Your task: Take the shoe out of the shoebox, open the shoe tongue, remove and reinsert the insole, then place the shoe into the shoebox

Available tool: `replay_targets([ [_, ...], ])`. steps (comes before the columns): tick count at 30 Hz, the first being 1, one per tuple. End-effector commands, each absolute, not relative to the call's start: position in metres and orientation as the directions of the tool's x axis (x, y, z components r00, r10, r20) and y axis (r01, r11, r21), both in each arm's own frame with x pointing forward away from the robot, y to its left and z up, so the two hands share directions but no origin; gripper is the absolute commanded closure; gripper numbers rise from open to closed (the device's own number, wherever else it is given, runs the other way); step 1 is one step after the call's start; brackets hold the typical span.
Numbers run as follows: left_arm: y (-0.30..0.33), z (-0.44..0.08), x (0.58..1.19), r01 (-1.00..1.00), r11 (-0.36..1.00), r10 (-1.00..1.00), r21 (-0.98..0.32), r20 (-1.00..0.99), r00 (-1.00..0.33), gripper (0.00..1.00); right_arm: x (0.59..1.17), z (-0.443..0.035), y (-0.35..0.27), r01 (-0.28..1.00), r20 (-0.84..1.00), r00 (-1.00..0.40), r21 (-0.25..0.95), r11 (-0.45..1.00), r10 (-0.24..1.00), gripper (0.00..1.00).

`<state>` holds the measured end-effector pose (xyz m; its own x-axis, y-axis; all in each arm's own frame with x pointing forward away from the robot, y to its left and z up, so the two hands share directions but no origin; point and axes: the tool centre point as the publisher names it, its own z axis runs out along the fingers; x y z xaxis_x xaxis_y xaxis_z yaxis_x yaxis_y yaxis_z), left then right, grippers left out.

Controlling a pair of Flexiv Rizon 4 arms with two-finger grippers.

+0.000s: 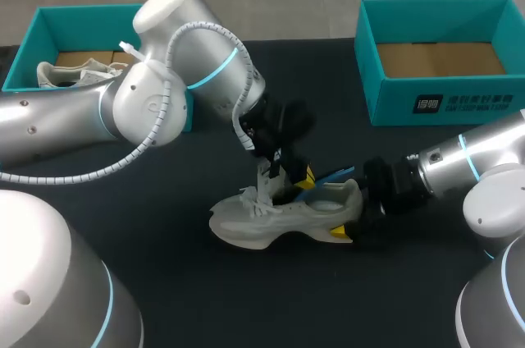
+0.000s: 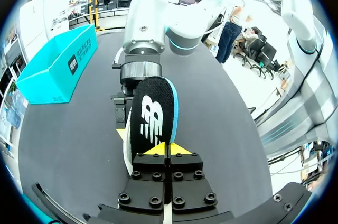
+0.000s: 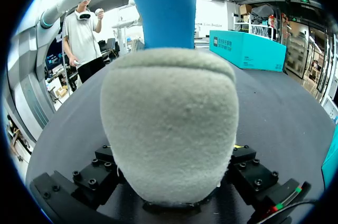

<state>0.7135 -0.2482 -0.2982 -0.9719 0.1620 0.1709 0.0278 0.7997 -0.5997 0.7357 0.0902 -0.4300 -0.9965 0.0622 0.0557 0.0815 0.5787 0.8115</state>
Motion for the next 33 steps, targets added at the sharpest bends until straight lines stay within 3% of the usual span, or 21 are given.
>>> replay_targets([
  [1, -0.255, -0.295, 0.716, 0.023, 0.745, 0.192, -0.666, 0.182, -0.964, 1.00, 0.736, -0.435, 0.090, 0.083, 0.056, -0.996, 0.810, 0.581, 0.063, 1.00],
  [14, -0.276, -0.307, 0.708, 0.017, 0.720, 0.193, -0.694, 0.176, -0.965, 1.00, 0.736, -0.435, 0.090, 0.083, 0.056, -0.996, 0.810, 0.581, 0.063, 1.00],
  [15, -0.276, -0.307, 0.707, 0.019, 0.721, 0.184, -0.693, 0.165, -0.969, 0.93, 0.736, -0.435, 0.090, 0.083, 0.056, -0.996, 0.810, 0.581, 0.063, 1.00],
  [16, -0.275, -0.305, 0.705, 0.022, 0.723, 0.170, -0.691, 0.147, -0.974, 0.71, 0.736, -0.435, 0.090, 0.083, 0.056, -0.996, 0.810, 0.581, 0.063, 1.00],
  [21, -0.272, -0.300, 0.698, 0.042, 0.733, 0.105, -0.679, 0.051, -0.993, 0.54, 0.736, -0.435, 0.090, 0.083, 0.056, -0.996, 0.810, 0.581, 0.063, 1.00],
  [23, -0.271, -0.299, 0.694, 0.054, 0.740, 0.074, -0.671, 0.001, -0.997, 0.34, 0.736, -0.435, 0.090, 0.083, 0.056, -0.996, 0.810, 0.581, 0.063, 1.00],
  [24, -0.270, -0.298, 0.693, 0.060, 0.742, 0.062, -0.668, -0.020, -0.998, 0.32, 0.736, -0.435, 0.090, 0.083, 0.056, -0.996, 0.810, 0.581, 0.063, 1.00],
  [29, -0.266, -0.301, 0.691, 0.064, 0.769, 0.014, -0.636, -0.083, -0.996, 0.35, 0.736, -0.435, 0.090, 0.083, 0.056, -0.996, 0.810, 0.581, 0.063, 1.00],
  [33, -0.262, -0.308, 0.698, 0.049, 0.781, -0.025, -0.622, -0.110, -0.994, 0.52, 0.736, -0.435, 0.090, 0.083, 0.056, -0.996, 0.810, 0.581, 0.063, 1.00],
])
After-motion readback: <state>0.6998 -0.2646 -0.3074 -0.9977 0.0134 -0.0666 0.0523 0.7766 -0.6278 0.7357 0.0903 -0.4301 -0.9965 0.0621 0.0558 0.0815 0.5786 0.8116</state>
